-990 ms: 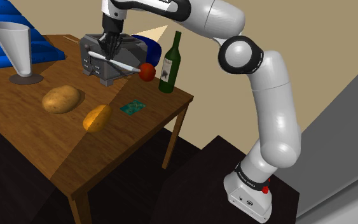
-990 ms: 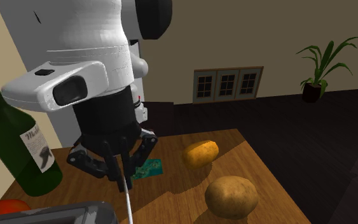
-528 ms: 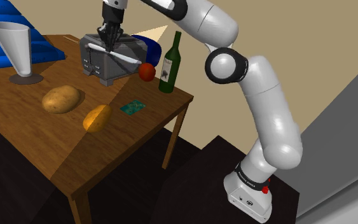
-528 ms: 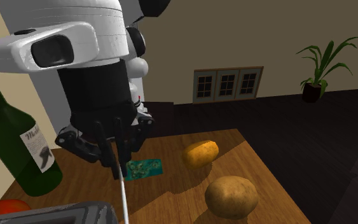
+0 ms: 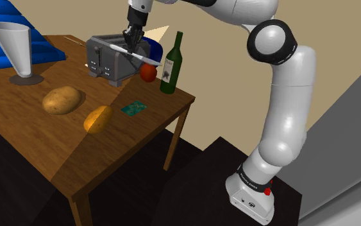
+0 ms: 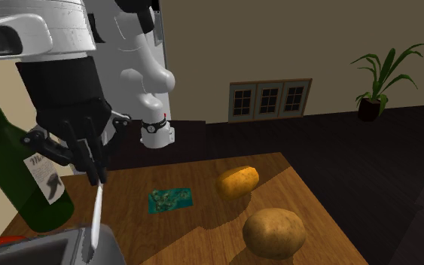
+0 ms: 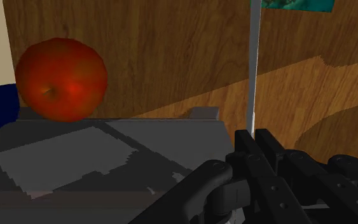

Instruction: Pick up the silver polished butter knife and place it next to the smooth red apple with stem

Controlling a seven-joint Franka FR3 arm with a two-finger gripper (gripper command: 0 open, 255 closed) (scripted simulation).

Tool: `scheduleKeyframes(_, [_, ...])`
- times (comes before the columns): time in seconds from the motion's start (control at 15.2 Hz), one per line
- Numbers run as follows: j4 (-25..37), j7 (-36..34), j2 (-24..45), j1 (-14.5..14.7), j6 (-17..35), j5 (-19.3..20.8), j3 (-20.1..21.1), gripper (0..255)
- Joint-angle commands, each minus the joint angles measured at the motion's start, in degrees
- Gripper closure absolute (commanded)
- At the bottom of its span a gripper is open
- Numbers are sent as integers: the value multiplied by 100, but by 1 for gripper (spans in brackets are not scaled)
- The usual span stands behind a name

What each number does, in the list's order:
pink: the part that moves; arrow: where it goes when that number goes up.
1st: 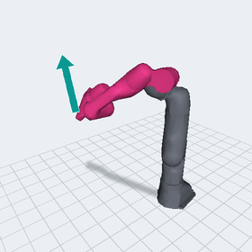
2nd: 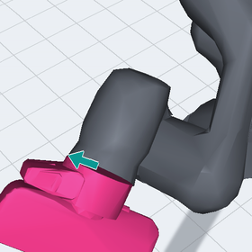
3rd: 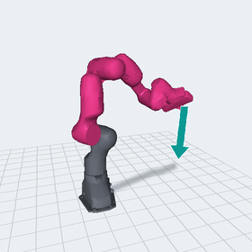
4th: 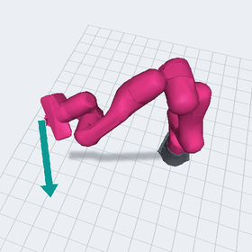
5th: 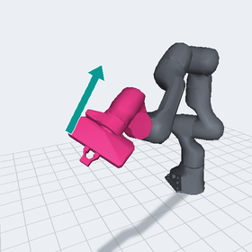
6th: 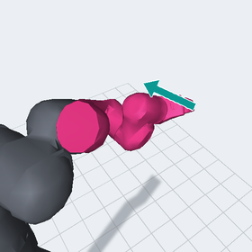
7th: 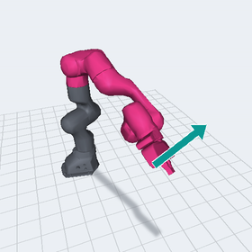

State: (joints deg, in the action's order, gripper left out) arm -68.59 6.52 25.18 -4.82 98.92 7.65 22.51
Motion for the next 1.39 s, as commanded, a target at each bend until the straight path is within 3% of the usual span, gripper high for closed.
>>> scheduleKeyframes(0.0, [-743, 241, -485, -340, 272, -195, -8, 255])
scheduleKeyframes(0.26, [-1730, 855, -1222, -891, 555, -561, -124, 255])
scheduleKeyframes(1.32, [-2885, 869, -1161, -918, 1767, -536, -157, 255])
